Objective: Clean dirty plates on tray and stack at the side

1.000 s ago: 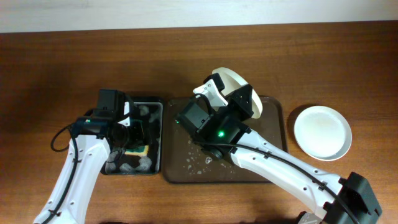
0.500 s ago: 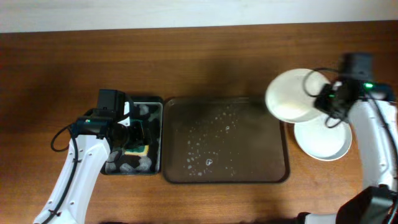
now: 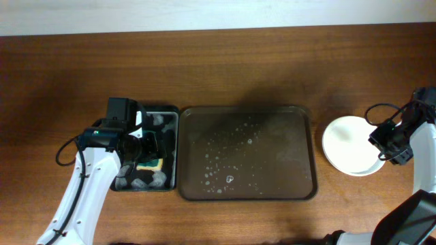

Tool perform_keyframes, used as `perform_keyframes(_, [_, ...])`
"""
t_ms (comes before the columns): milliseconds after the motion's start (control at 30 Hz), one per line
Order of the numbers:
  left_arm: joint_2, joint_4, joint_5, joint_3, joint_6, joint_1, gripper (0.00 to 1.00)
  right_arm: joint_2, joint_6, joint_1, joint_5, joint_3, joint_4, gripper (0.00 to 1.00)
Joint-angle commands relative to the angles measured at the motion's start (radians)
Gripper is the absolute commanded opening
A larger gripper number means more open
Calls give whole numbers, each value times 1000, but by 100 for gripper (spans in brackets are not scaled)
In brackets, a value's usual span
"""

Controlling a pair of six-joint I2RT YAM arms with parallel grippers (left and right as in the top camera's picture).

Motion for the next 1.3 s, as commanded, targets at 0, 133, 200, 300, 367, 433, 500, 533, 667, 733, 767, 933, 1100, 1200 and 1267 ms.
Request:
perform_keyframes(0, [-1, 1, 14, 10, -6, 3, 99, 3, -44, 4, -293, -3, 12, 49])
perform_keyframes(133, [-1, 19, -31, 10, 10, 3, 99, 3, -290, 169, -486, -3, 11, 59])
perform_keyframes(200, [-2, 16, -29, 11, 49, 3, 99, 3, -329, 299, -420, -3, -24, 65])
perform_keyframes(300, [-2, -126, -14, 38, 66, 3, 99, 2, -317, 506, -181, -3, -116, 80])
perform_keyframes(367, [-14, -249, 71, 45, 113, 3, 99, -16, -292, 584, -158, -3, -185, 99])
perform_keyframes(433, [-116, -307, 74, 31, 114, 3, 99, -101, -267, 596, -151, -3, -222, 99])
perform_keyframes(500, [-210, -290, 74, 6, 114, 3, 99, -184, -267, 596, -150, -3, -216, 99])
perform_keyframes(533, [-291, -270, 68, -18, 115, 3, 99, -274, -267, 596, -131, -5, -204, 99])
perform_keyframes(667, [-655, -161, 51, -100, 132, 3, 99, -706, -268, 596, -63, -120, -89, 99])
perform_keyframes(733, [-738, -134, 53, -100, 132, 3, 99, -919, -268, 596, -35, -179, -79, 99])
perform_keyframes(767, [-755, -129, 52, -100, 132, 3, 99, -971, -268, 596, -35, -183, -78, 99])
perform_keyframes(933, [-764, -136, 52, -100, 132, 3, 99, -1139, -268, 596, -46, -184, -90, 99])
perform_keyframes(1100, [-764, -136, 52, -100, 132, 3, 99, -1138, -268, 596, -46, -184, -97, 99])
perform_keyframes(1200, [-764, -136, 52, -100, 132, 3, 99, -1138, -268, 596, -46, -184, -97, 99])
perform_keyframes(1267, [-764, -136, 52, -100, 132, 3, 99, -1143, -268, 595, -46, -185, -97, 99])
